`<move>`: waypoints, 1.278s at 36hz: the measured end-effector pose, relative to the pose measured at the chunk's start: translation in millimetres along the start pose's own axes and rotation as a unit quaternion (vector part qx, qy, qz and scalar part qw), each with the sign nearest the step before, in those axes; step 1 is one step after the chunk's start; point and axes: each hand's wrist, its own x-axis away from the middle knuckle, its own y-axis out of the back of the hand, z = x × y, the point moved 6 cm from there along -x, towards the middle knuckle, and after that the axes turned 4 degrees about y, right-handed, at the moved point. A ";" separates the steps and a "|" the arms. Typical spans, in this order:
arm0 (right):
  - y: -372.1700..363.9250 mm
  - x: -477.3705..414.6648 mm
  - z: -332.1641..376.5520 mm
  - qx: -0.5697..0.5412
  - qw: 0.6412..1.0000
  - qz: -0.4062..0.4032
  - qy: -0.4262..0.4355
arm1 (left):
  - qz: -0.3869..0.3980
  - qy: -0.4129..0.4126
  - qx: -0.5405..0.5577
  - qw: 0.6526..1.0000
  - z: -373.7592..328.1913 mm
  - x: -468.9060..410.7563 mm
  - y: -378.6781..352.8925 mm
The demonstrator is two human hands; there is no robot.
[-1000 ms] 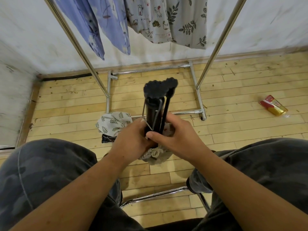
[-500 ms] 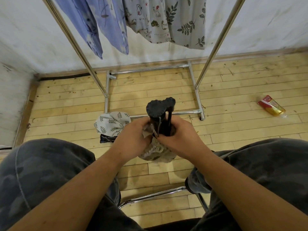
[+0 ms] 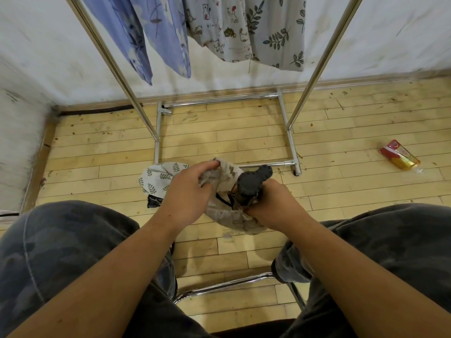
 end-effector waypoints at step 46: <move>2.3 -2.3 -6.9 -0.131 0.990 -0.036 -0.029 | 0.052 0.021 0.055 0.997 0.4 3.6 -5.7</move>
